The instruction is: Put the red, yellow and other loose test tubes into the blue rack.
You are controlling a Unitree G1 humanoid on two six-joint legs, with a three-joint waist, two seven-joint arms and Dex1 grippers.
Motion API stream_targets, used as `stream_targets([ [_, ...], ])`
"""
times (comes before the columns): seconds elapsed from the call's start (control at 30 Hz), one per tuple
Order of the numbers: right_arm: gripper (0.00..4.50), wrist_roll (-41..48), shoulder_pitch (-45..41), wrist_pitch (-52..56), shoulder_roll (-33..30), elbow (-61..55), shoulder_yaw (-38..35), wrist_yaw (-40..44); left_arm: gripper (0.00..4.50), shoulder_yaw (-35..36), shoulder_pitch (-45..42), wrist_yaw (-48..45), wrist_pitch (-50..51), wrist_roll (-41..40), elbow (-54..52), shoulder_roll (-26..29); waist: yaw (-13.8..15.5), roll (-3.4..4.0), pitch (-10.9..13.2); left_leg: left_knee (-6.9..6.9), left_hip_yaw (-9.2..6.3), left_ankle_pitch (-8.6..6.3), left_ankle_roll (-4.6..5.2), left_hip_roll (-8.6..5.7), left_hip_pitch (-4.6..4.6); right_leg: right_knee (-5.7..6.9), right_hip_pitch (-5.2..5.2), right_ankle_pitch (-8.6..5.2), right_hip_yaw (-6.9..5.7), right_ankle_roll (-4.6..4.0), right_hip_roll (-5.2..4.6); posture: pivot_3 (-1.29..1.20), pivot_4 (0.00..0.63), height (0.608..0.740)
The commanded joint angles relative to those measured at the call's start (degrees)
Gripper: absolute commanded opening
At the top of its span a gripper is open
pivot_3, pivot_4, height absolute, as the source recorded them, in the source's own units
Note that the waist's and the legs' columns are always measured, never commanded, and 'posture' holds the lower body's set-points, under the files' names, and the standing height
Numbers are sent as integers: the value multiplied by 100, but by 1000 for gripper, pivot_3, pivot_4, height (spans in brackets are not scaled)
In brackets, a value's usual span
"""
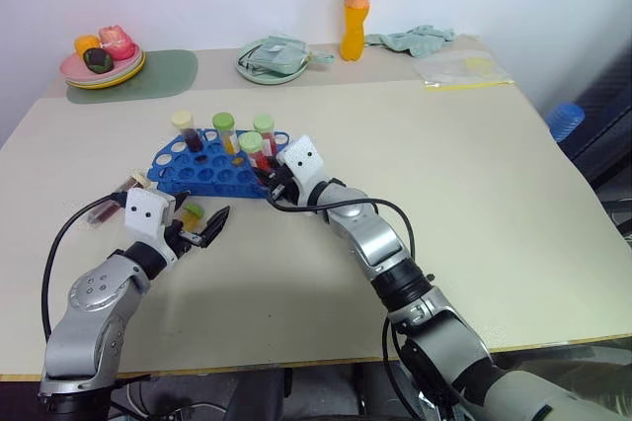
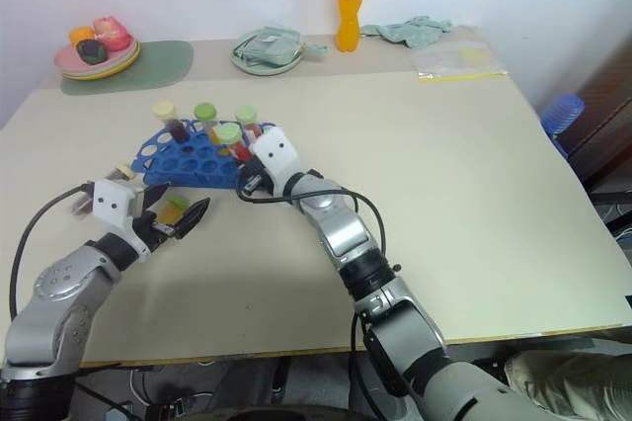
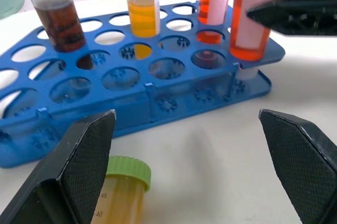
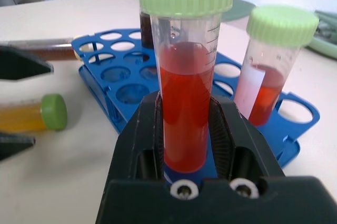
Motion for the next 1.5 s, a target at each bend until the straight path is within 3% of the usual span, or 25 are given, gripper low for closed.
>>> stream_targets([
  [0.03, 861, 24, 200, 55, -130, -569, -36, 103, 4500, 109, -16, 26, -27, -37, -213, 26, 2, 0, 0, 0, 0, 0, 0, 0, 0, 0, 2, 0, 0, 0, 0, 0, 150, 740],
  [0.23, 861, 223, 256, 196, -250, -796, -102, 384, 4500, 62, -63, 6, -70, -4, -130, 11, -5, 0, 0, -1, -1, 0, 0, 0, 0, 0, 7, 0, 0, 0, 1, 0, 150, 740],
  [0.47, 4218, 136, 126, -2, -294, -1050, -98, 421, 4500, 99, -130, 0, -53, -17, -65, 24, -15, 0, 0, -2, 0, 0, 0, 0, 0, 1, 14, 0, 0, 0, 1, 0, 150, 740],
  [0.5, 4474, 101, 131, -47, -341, -1130, -110, 403, 4500, 113, -137, 8, -41, -22, -69, 28, -13, 0, 0, -2, 0, 0, 0, 0, 0, 1, 14, 0, 0, 0, 1, 0, 150, 740],
  [0.83, 4474, 884, 613, 555, -1672, -2756, -707, 1404, 4500, 981, -430, -121, 1278, -873, -272, 886, 2, -1, 1, -1, -2, 0, 1, 1, -2, -2, 17, -1, -2, 1, 1, 0, 150, 740],
  [0.93, 4474, 994, 786, 778, -2252, -3045, -776, 1774, 4500, 1008, -686, -277, 2176, -1031, -155, 1616, -5, -4, 2, -1, -1, 0, 1, 1, -2, -3, 18, -1, -2, 1, 1, 0, 150, 740],
  [1.1, 4474, 1206, 1217, 957, -3148, -3674, -712, 2458, 4500, 94, -1430, -356, 3683, -812, -97, 3039, -5, -3, 5, -1, 2, -3, 6, 0, -3, -4, 19, -2, -2, 3, 2, 0, 150, 740],
  [1.2, 4474, 1352, 1411, 1029, -3477, -3974, -735, 2726, 4500, -651, -2590, -433, 5493, -1102, 492, 3429, 2, -5, 8, 1, 3, -3, 6, 0, -3, -2, 22, -2, -3, 3, 3, 0, 150, 740],
  [1.33, 4474, 1476, 1500, 1168, -3636, -4190, -760, 2790, 4500, -1556, -3735, -616, 6443, -1114, 916, 3512, -35, -7, 10, 1, 6, -5, 9, 1, -4, -2, 21, -3, -3, 6, 8, 0, 150, 740],
  [1.5, 4474, 1470, 1638, 1286, -3719, -4376, -683, 2800, 4500, -2421, -4297, -652, 6748, -964, 1044, 3410, -10, -8, 10, 4, 8, -5, 9, 5, -5, -1, 21, -3, -2, 6, 9, 0, 150, 740],
])
